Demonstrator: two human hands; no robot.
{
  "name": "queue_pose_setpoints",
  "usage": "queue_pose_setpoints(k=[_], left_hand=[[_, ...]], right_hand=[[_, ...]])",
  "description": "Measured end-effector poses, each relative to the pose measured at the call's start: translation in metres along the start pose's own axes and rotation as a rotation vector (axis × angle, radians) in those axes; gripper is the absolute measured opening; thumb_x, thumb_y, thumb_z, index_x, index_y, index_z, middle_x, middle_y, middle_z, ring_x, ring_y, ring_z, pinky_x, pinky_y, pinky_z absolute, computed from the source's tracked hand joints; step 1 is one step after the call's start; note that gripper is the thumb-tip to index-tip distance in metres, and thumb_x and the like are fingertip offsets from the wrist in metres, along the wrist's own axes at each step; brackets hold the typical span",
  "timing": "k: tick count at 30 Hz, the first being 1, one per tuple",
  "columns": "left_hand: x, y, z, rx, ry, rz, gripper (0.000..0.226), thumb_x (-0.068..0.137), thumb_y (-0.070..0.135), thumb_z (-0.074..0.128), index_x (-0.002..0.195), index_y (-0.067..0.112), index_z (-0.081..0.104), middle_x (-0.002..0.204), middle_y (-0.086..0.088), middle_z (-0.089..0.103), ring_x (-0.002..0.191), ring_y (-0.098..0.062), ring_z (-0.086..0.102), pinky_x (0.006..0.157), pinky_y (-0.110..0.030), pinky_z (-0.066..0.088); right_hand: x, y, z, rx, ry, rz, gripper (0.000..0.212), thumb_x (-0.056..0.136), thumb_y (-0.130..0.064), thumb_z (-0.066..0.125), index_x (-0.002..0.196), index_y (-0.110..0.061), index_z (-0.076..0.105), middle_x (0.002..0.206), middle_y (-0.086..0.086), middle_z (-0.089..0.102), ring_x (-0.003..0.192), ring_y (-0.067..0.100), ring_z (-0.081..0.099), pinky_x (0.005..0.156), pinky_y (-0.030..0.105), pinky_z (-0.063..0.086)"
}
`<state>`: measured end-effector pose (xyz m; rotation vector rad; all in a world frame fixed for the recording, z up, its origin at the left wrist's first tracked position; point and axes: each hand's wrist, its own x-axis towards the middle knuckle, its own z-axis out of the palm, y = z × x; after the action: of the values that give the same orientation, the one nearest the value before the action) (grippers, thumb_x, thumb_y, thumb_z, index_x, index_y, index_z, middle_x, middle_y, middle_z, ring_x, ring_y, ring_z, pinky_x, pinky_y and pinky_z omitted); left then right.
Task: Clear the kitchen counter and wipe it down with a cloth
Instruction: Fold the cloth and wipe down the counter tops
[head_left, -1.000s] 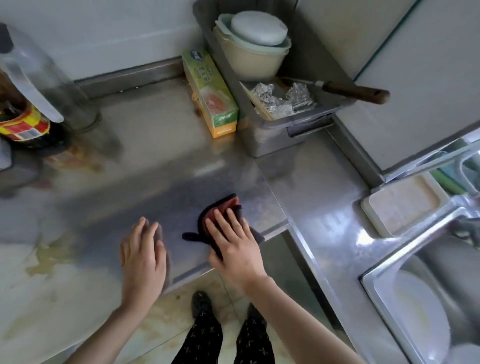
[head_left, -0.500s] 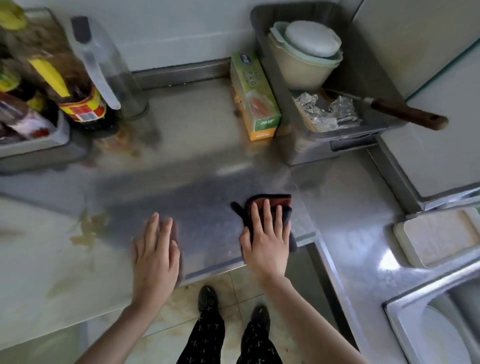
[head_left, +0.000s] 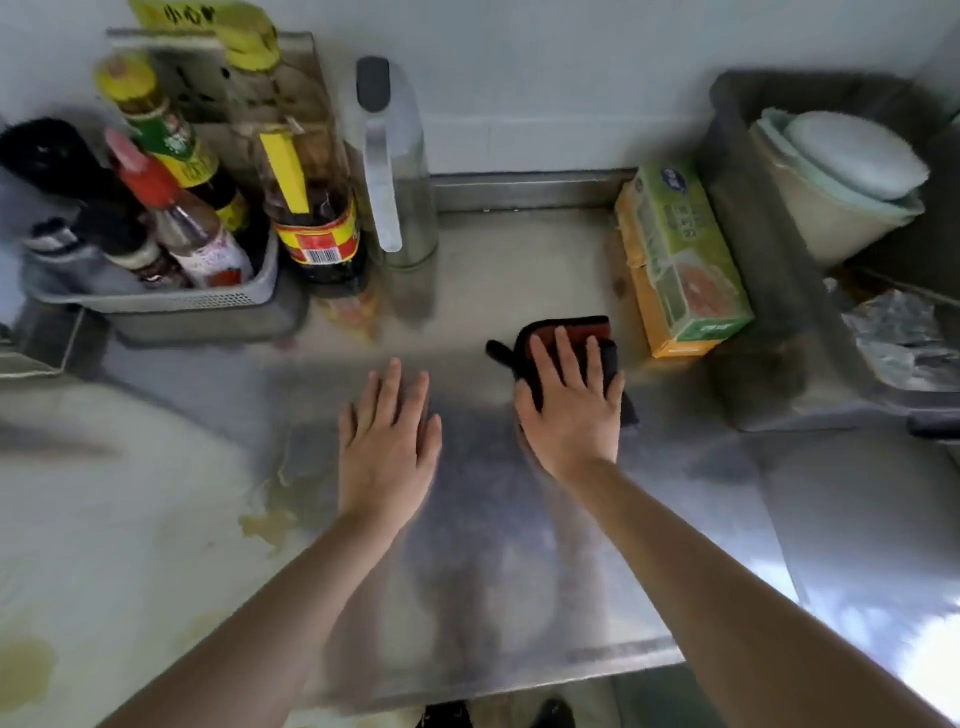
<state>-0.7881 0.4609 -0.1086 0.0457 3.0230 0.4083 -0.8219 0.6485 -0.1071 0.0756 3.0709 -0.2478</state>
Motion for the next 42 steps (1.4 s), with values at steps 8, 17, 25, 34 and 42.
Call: queue_pose_setpoints(k=[8, 17, 25, 34, 42], left_hand=[[0.027, -0.001, 0.007, 0.117, -0.014, -0.005, 0.056, 0.093, 0.041, 0.018, 0.145, 0.021, 0.025, 0.152, -0.012, 0.027, 0.14, -0.032, 0.023, 0.105, -0.056, 0.025], [0.028, 0.001, 0.006, 0.126, 0.009, -0.01, 0.054, 0.091, 0.039, 0.026, 0.14, 0.019, 0.037, 0.149, -0.012, 0.032, 0.136, -0.034, 0.03, 0.101, -0.055, 0.028], [0.027, 0.004, 0.003, 0.153, 0.018, -0.028, 0.054, 0.091, 0.04, 0.026, 0.139, 0.019, 0.037, 0.149, -0.012, 0.033, 0.135, -0.032, 0.03, 0.101, -0.055, 0.029], [0.026, 0.007, -0.003, 0.164, -0.012, -0.047, 0.054, 0.092, 0.039, 0.024, 0.14, 0.017, 0.037, 0.148, -0.013, 0.034, 0.135, -0.033, 0.03, 0.102, -0.053, 0.028], [0.026, 0.004, 0.001, 0.157, -0.003, -0.045, 0.053, 0.09, 0.037, 0.03, 0.14, 0.02, 0.038, 0.149, -0.01, 0.034, 0.136, -0.031, 0.029, 0.104, -0.051, 0.026]], right_hand=[[0.068, 0.01, -0.003, -0.027, 0.026, -0.312, 0.053, 0.093, -0.046, 0.026, 0.143, -0.031, 0.032, 0.152, -0.002, 0.03, 0.142, 0.028, 0.02, 0.113, 0.049, 0.017], [0.185, -0.051, -0.008, 0.133, 0.078, 0.438, 0.061, 0.097, -0.039, 0.021, 0.148, -0.009, 0.009, 0.157, 0.015, 0.006, 0.142, 0.038, 0.001, 0.112, 0.055, 0.0], [0.176, -0.052, -0.003, 0.079, 0.097, 0.078, 0.06, 0.095, -0.039, 0.027, 0.147, -0.011, 0.019, 0.155, 0.012, 0.018, 0.142, 0.036, 0.008, 0.113, 0.053, 0.002], [0.142, -0.009, -0.017, 0.307, 0.108, -0.495, 0.049, 0.089, -0.034, 0.031, 0.125, -0.013, 0.056, 0.13, 0.007, 0.057, 0.127, 0.023, 0.044, 0.11, 0.043, 0.031], [0.173, -0.041, -0.021, 0.765, 0.153, -0.079, 0.038, 0.096, -0.025, 0.033, 0.12, -0.01, 0.059, 0.117, 0.011, 0.062, 0.113, 0.015, 0.053, 0.098, 0.032, 0.042]])
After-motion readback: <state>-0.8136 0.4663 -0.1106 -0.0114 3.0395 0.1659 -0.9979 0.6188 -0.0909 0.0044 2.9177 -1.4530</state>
